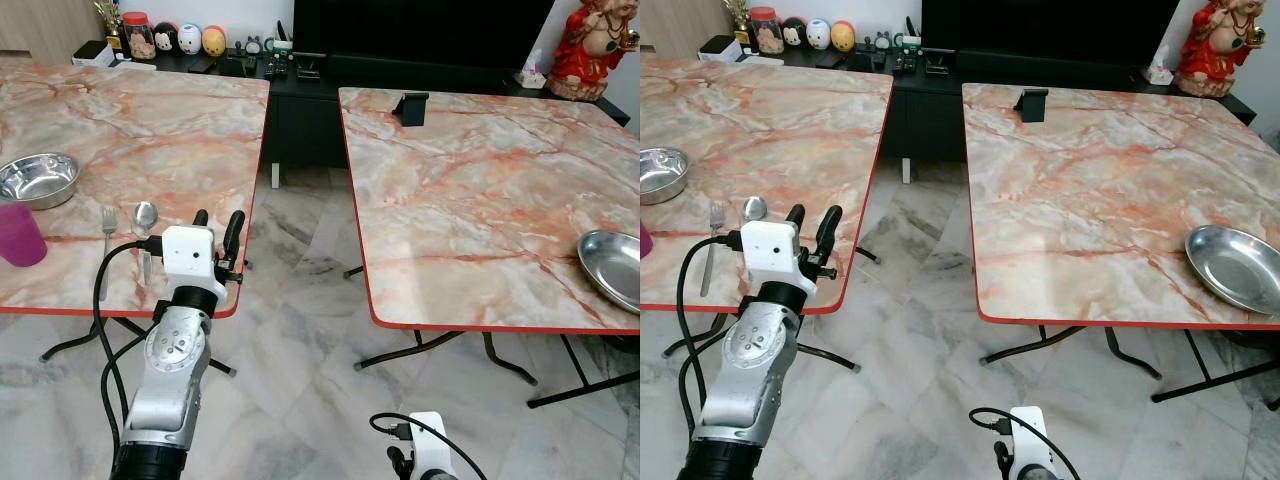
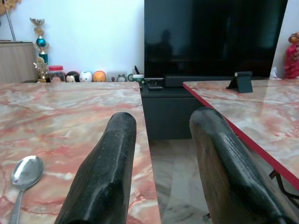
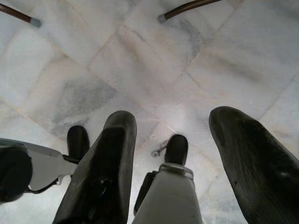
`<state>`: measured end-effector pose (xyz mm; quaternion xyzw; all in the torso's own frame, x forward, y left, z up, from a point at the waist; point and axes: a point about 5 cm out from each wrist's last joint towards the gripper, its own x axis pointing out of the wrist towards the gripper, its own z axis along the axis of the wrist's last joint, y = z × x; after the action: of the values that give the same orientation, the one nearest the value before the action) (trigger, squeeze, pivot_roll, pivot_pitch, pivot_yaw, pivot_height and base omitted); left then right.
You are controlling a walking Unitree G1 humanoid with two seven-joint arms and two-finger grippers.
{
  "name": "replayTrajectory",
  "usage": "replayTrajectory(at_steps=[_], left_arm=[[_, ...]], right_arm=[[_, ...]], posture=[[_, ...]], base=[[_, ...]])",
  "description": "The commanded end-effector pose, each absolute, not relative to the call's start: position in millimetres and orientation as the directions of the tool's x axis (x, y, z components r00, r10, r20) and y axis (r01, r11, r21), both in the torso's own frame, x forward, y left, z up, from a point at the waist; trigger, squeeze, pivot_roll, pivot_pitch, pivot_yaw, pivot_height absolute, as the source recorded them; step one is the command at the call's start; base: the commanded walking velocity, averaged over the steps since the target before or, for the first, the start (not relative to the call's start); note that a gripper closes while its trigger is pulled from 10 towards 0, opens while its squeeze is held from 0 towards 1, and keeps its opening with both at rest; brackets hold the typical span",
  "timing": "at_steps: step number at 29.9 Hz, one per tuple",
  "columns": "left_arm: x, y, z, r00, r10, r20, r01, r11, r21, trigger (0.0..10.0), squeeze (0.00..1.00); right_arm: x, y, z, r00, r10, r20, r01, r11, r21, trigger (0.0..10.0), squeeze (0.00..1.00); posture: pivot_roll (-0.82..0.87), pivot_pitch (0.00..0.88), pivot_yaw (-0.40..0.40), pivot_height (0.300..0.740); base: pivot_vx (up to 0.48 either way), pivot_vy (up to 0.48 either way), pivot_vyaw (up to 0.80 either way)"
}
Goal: Setting the table
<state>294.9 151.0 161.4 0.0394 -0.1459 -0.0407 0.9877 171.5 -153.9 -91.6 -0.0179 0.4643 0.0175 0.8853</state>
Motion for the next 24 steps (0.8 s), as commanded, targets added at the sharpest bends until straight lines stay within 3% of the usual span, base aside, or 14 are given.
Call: replayTrajectory(at_steps=[1,24], left_arm=[[295.2,151.5,165.4,0.951,-0.089,0.297,0.062,0.993,0.1,10.0,0.0],[296.1,151.0,168.6,0.948,-0.084,0.306,0.058,0.994,0.095,10.0,0.0]], right_arm=[[173.6,-154.7,-90.7,0.572,0.013,-0.82,-0.046,0.999,-0.016,10.0,0.0],[174.1,-154.4,-90.5,0.572,0.018,-0.82,-0.051,0.999,-0.014,10.0,0.0]], posture=[[0.06,0.0,-0.074,0.74],[0.07,0.0,-0.075,0.74]], base=[[0.0,0.334,0.0],[0.0,0.333,0.0]])
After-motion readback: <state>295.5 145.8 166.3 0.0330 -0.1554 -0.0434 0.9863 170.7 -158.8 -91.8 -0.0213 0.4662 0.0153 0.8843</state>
